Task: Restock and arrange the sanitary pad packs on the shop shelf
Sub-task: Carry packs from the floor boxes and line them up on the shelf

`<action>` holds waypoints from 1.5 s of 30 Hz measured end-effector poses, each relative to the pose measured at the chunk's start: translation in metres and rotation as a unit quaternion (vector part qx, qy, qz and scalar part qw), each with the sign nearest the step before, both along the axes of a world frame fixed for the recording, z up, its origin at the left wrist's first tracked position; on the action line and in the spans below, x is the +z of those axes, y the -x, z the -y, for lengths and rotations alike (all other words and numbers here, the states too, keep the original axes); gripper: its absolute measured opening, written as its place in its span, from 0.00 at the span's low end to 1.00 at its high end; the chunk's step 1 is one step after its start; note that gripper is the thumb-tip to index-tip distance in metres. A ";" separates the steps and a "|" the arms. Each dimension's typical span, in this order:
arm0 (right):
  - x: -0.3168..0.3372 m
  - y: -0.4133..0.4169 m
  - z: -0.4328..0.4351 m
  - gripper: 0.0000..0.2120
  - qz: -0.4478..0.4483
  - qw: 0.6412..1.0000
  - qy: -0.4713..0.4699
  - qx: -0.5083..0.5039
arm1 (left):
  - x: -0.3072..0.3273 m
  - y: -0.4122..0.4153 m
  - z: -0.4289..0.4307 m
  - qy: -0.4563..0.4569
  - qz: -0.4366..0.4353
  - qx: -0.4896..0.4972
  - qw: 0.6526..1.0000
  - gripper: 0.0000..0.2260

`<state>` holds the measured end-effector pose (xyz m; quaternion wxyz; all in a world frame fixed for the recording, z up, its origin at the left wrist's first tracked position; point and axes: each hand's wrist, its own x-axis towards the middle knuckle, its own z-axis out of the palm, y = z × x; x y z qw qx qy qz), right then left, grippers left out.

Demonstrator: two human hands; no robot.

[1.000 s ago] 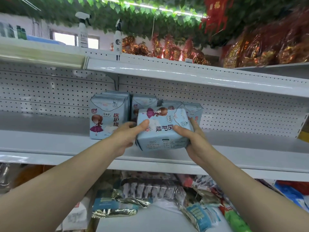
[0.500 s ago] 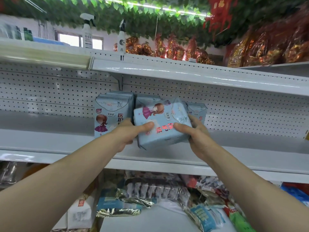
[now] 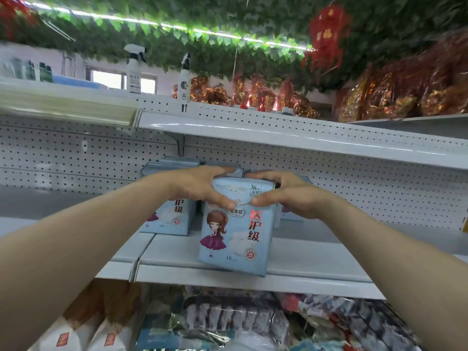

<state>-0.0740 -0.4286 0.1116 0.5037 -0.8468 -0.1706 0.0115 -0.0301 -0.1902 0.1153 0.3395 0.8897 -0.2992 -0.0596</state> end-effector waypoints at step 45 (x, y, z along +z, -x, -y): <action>0.014 -0.224 -0.018 0.37 0.170 0.868 0.464 -0.055 | 0.009 -0.196 0.028 -0.335 0.221 0.131 0.906 0.43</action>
